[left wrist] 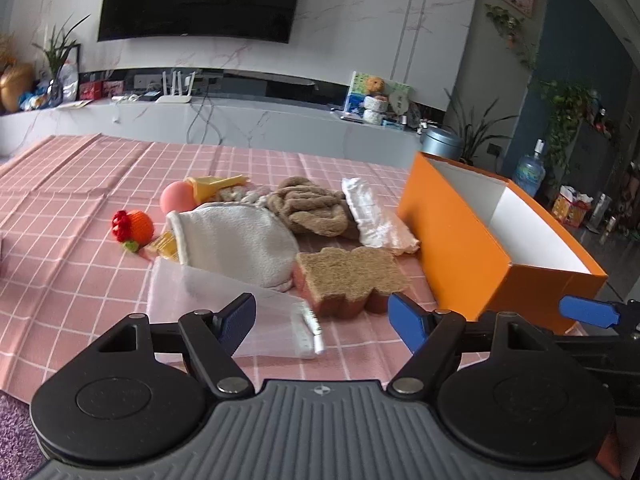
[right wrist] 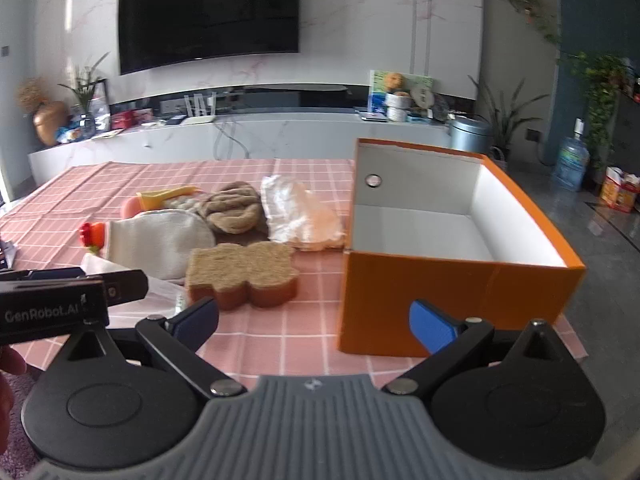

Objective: Organize soft objects
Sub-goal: 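Lower the left tool onto the clear plastic bag and close its fingers, then lift the clear bag with the left tool while the right tool grasps the white terry cloth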

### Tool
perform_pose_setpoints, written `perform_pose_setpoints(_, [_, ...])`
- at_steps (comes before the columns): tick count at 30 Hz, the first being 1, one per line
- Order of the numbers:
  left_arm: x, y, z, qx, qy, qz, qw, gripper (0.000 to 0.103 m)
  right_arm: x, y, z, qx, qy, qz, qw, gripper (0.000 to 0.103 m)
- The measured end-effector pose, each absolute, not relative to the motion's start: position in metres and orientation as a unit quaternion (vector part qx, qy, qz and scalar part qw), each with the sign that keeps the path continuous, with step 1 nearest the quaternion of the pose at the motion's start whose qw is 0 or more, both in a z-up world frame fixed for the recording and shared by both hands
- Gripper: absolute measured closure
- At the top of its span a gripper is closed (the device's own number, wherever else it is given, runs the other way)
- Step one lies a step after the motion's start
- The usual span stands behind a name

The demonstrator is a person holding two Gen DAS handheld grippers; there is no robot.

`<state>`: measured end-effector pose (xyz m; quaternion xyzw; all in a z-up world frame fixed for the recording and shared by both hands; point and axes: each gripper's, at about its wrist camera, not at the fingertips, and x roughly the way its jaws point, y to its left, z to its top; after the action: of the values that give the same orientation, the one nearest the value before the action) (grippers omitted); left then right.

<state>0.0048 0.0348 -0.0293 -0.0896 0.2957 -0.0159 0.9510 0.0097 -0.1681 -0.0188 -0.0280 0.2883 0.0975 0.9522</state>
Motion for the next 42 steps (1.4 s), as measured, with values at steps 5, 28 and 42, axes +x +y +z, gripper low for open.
perform_pose_setpoints(5, [0.012, 0.056, -0.037, -0.115, 0.320, 0.001, 0.940, 0.019, 0.018, -0.148, -0.025, -0.050, 0.299, 0.149, 0.941, 0.027])
perform_pose_setpoints(28, [0.064, 0.124, -0.079, -0.193, 0.380, 0.099, 0.899, 0.009, 0.106, -0.064, -0.064, -0.119, 0.342, 0.253, 0.897, 0.070])
perform_pose_setpoints(42, [0.073, 0.111, -0.087, -0.178, 0.387, 0.054, 0.903, 0.076, 0.097, -0.028, -0.084, -0.168, 0.328, 0.298, 0.880, 0.089])
